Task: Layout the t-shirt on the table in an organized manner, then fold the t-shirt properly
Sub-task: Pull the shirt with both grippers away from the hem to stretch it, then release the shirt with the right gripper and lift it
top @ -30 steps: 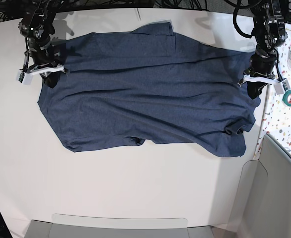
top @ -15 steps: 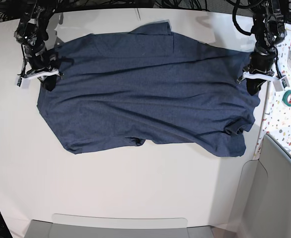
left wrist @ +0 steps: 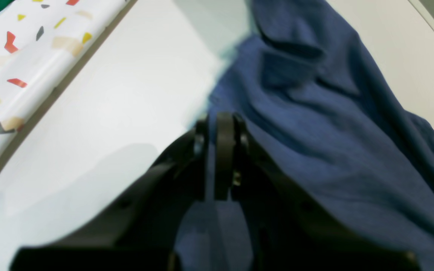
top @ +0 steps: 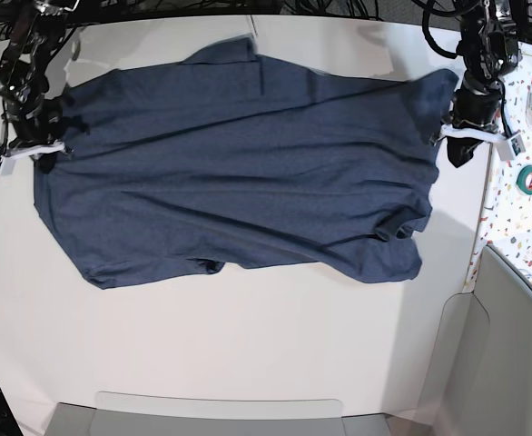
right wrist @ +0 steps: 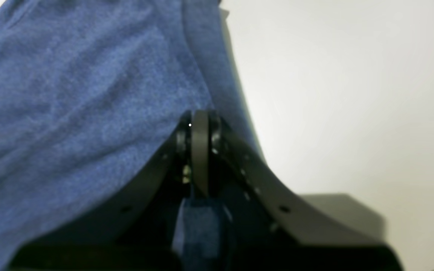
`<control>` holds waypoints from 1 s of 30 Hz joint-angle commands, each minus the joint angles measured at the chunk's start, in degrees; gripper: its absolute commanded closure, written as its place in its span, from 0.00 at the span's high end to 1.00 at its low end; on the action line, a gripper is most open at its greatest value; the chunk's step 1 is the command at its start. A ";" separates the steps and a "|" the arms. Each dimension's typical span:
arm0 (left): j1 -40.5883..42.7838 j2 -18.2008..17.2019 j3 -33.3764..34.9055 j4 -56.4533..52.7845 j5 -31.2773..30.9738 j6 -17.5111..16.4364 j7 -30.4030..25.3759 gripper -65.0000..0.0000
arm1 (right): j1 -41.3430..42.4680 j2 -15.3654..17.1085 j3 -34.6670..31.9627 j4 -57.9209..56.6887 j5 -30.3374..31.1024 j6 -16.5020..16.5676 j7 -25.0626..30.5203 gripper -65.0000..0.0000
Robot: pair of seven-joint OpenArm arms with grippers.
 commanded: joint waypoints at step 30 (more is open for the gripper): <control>0.33 1.05 0.18 7.13 -0.17 -1.41 14.42 0.06 | -12.79 2.25 -20.64 34.51 -3.72 -1.00 -1.22 0.33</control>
